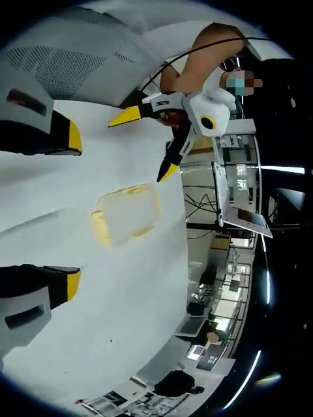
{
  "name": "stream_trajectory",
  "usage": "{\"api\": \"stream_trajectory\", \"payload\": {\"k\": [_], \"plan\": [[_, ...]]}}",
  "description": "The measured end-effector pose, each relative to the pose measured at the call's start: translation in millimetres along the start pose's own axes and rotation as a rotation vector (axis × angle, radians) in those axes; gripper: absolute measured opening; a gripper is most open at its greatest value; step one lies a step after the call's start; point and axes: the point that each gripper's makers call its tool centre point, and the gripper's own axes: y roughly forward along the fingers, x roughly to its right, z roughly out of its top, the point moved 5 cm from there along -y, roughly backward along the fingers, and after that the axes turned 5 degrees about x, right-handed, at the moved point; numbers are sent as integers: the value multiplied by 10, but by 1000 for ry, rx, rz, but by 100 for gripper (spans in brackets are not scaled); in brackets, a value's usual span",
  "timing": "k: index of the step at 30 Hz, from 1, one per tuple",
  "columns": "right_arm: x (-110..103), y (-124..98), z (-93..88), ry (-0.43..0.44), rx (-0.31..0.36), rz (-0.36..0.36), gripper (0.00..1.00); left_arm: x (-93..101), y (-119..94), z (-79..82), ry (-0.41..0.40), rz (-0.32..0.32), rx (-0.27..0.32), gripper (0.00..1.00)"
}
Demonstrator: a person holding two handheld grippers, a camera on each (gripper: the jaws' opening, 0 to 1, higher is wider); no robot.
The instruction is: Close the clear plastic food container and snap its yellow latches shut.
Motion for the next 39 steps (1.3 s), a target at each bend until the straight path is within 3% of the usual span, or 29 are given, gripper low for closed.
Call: {"api": "stream_trajectory", "payload": {"k": [22,39], "plan": [[78,262,157,-25,-10,60,66,-385,-38,-70,64,-4,-43,86],[143,335,158,-57,-39,91,66,-498,-34,-78,122,-45,-69,86]]}}
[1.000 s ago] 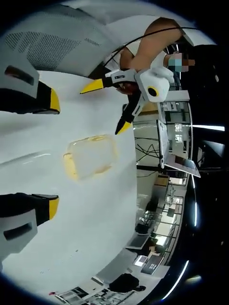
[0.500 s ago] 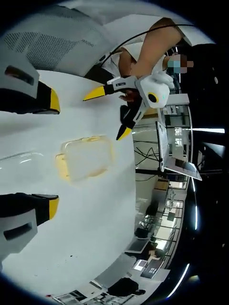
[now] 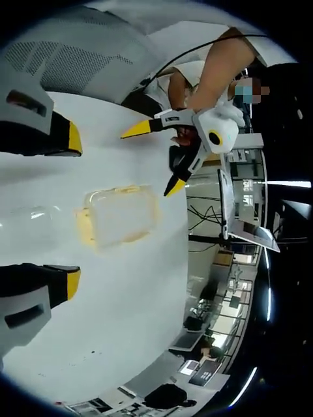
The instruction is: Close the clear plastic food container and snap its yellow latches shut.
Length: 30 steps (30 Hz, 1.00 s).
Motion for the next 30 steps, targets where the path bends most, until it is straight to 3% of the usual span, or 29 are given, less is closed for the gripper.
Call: {"api": "stream_trajectory", "payload": {"k": [30], "plan": [[86,234,86,-57,-41,73,65,-309,2,-49,47,-15,-35,84]]}}
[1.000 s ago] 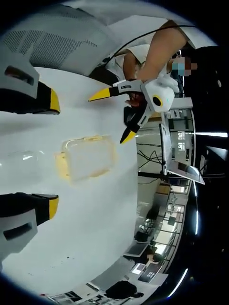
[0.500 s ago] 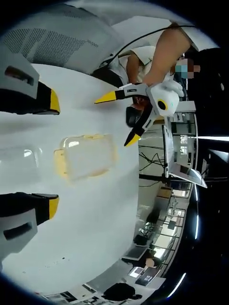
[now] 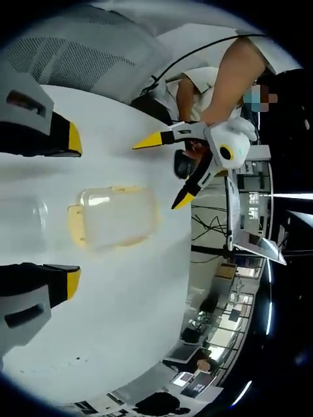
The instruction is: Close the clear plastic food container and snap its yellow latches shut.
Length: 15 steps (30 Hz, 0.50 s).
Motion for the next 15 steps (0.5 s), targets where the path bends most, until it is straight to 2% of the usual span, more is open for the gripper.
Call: {"api": "stream_trajectory", "payload": {"k": [15], "plan": [[87,121,32,-35,-29,18,64,-260,-29,-14,52,-9,-35,82]]}}
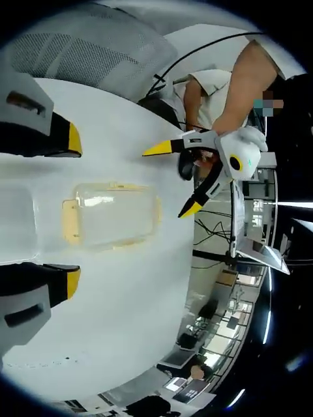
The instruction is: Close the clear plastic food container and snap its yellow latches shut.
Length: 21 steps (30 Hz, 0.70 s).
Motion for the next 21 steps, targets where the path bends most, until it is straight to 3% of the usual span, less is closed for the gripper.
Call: {"api": "stream_trajectory", "payload": {"k": [7,21], "plan": [[16,56,-27,-8,-16,14,64,-105,3,-13,-11,15,2,81],[31,166,-61,-7,-38,33,64,-203,21,-24,38,-41,-34,80]]}}
